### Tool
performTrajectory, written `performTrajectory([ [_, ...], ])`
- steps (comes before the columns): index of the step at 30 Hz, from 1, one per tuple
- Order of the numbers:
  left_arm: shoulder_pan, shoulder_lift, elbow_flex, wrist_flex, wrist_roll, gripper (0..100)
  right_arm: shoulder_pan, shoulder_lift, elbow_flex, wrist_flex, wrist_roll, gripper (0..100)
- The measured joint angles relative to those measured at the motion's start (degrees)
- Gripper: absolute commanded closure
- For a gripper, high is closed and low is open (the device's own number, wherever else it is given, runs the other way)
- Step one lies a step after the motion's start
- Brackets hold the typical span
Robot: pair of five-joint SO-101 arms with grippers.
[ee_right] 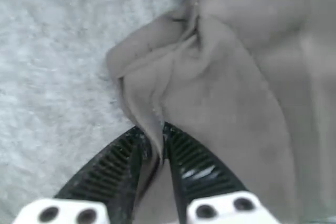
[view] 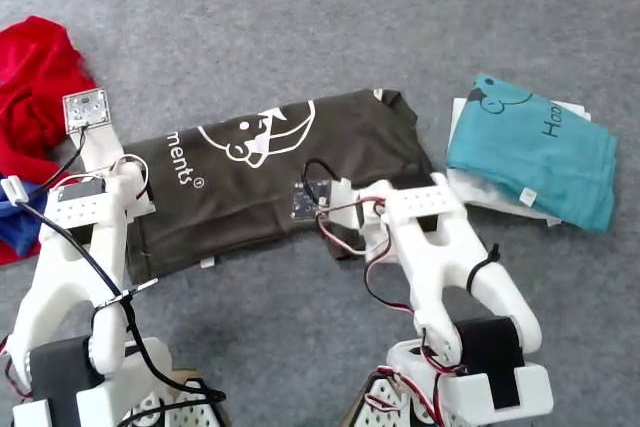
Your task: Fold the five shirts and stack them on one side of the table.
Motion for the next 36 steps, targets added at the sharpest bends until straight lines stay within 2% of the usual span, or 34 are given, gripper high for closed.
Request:
performTrajectory([
  [7,0.00,0.00,0.00,0.00,-0.09,97,0.00,0.44,-11.60,5.98,0.26,98.3],
  [18,0.00,0.00,0.00,0.00,-0.09,97,-0.97,1.67,-20.84,8.70,9.14,98.2],
  [30,0.00,0.00,0.00,0.00,-0.09,97,-1.41,16.00,-30.42,3.16,9.85,94.1],
  [36,0.00,0.00,0.00,0.00,-0.09,97,-1.58,19.43,-31.38,-3.43,9.85,86.8],
])
